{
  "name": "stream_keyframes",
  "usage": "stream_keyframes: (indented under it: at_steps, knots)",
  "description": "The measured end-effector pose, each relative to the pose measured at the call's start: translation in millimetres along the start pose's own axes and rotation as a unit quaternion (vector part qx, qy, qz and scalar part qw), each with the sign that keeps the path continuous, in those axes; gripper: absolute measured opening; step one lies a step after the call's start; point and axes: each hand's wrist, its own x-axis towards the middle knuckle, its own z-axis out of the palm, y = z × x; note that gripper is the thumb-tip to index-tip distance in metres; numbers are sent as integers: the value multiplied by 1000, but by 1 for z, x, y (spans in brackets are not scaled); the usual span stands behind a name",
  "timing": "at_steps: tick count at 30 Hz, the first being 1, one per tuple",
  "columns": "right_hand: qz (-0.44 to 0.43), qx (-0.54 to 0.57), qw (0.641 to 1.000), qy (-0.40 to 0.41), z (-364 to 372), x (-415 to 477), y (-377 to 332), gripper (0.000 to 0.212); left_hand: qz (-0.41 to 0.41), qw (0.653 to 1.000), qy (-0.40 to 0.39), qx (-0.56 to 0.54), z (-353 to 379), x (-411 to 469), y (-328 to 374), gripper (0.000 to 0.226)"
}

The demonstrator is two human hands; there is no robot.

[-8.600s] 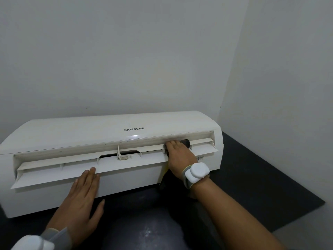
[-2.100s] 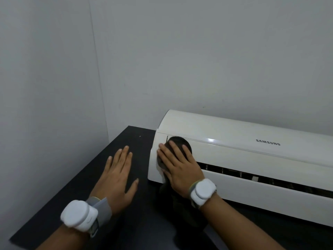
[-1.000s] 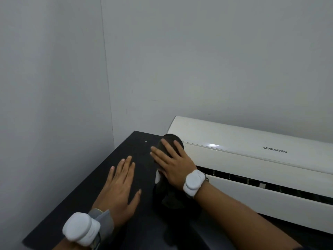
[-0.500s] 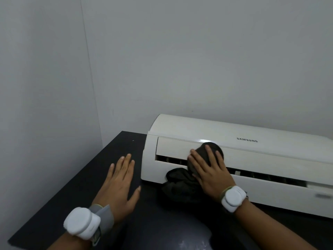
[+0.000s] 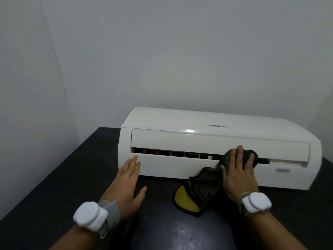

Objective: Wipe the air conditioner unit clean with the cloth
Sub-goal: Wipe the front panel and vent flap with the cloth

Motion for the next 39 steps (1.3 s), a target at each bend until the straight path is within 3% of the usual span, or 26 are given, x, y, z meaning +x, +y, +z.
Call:
stream_keyframes:
  at_steps: [4, 8, 15, 18, 21, 26, 30, 33, 39]
  knots:
    - [82, -3, 996, -47, 7, -11, 22, 71, 20, 1000, -17, -7, 11, 5, 15, 79]
    - [91, 5, 992, -85, 22, -23, 27, 70, 18, 999, -27, -8, 24, 6, 20, 80]
    - [98, 84, 987, -100, 27, -30, -41, 72, 22, 999, -29, 7, 33, 0, 12, 79]
    - [23, 81, 994, -75, 34, -31, -82, 71, 2, 1000, -24, 13, 29, -2, 0, 79]
    - [-140, 65, 986, -59, 46, -36, -118, 67, -19, 999, -25, 15, 23, -3, -13, 80]
    - [-376, -18, 922, -90, 64, -28, -146, 62, -43, 999, -18, 17, 15, -11, -31, 80]
    - [-449, -52, 875, -174, 66, -15, -143, 57, -62, 998, -26, 21, 10, -14, -39, 81]
    - [-434, -4, 874, -216, 53, -15, -136, 53, -63, 997, -28, 19, 8, -16, -41, 80]
    - [-275, 164, 904, -284, 12, -9, -96, 36, -37, 999, -22, -14, 17, -14, -29, 78]
